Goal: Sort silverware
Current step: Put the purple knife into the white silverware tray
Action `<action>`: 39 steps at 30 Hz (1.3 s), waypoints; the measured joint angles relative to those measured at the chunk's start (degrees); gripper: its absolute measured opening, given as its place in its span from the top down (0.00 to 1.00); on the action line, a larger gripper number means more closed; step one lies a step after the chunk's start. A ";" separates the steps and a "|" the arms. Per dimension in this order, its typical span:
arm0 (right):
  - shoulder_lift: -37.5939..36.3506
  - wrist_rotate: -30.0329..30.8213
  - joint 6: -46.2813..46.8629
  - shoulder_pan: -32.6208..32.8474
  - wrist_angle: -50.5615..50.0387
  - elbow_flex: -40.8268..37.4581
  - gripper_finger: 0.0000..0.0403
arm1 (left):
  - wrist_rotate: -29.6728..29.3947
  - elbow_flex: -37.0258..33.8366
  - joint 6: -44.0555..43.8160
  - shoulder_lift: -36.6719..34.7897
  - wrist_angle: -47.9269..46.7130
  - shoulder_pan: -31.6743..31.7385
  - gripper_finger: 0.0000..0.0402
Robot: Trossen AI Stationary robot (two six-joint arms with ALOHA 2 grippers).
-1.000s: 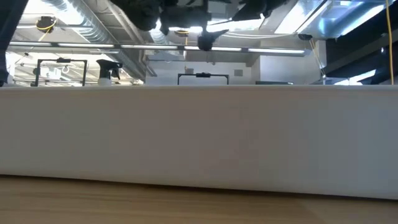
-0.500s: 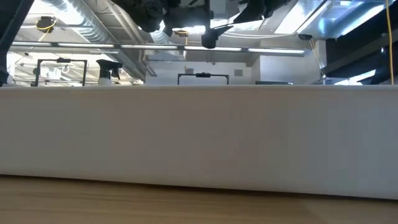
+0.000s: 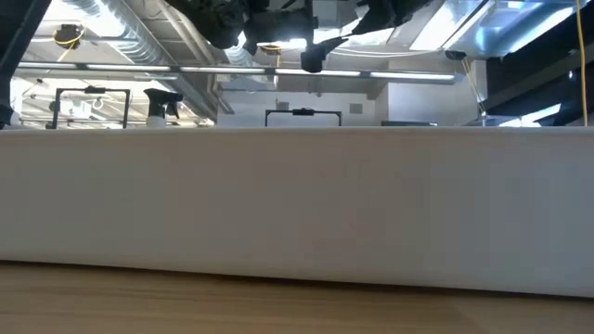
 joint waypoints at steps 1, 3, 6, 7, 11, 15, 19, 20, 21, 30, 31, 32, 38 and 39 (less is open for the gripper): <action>0.00 -0.06 0.00 -0.02 0.00 0.00 0.85 | 0.03 0.00 -0.02 0.00 0.01 0.05 0.16; 0.00 -0.08 0.02 -0.02 0.00 0.00 0.85 | -0.08 0.00 -0.09 0.00 0.01 0.06 0.16; 0.00 -0.12 0.08 -0.02 0.00 0.00 0.85 | -0.82 0.00 -0.07 0.00 -0.16 0.04 0.18; 0.00 -0.14 0.09 -0.02 -0.03 0.00 0.85 | -1.14 0.00 0.12 0.00 -0.60 0.04 0.19; 0.00 -0.50 0.13 -0.02 -0.08 0.00 0.85 | -2.48 0.02 0.76 -0.04 -1.74 0.06 0.24; 0.00 -0.52 0.17 -0.02 -0.13 0.00 0.85 | -3.60 0.00 1.36 -0.09 -1.84 0.06 0.28; 0.00 -0.52 0.21 -0.02 -0.34 0.00 0.85 | -3.49 0.00 1.38 -0.09 -1.72 0.06 0.32; 0.00 -0.52 0.22 -0.02 -0.31 0.00 0.85 | -3.37 0.00 1.38 -0.09 -1.68 0.06 0.32; -0.02 -0.52 0.22 -0.02 -0.30 0.00 0.85 | -3.18 0.00 1.38 -0.09 -1.66 0.06 0.33; -0.13 -0.61 0.24 0.02 0.22 0.04 0.85 | -2.64 -0.04 2.95 -0.09 -0.45 0.12 0.60; -0.15 -0.61 0.24 0.02 0.22 0.04 0.85 | -2.64 -0.04 2.93 -0.07 -0.45 0.14 0.63; -0.15 -0.63 0.24 0.02 0.20 0.04 0.85 | -2.64 -0.04 2.91 -0.07 -0.45 0.15 0.67; -0.15 -0.74 0.24 0.02 0.08 0.07 0.85 | -2.56 -0.04 3.24 -0.07 -0.45 0.15 0.86; -0.15 -0.74 0.24 0.02 0.06 0.07 0.85 | -2.29 -0.04 3.29 -0.04 -0.45 0.17 0.89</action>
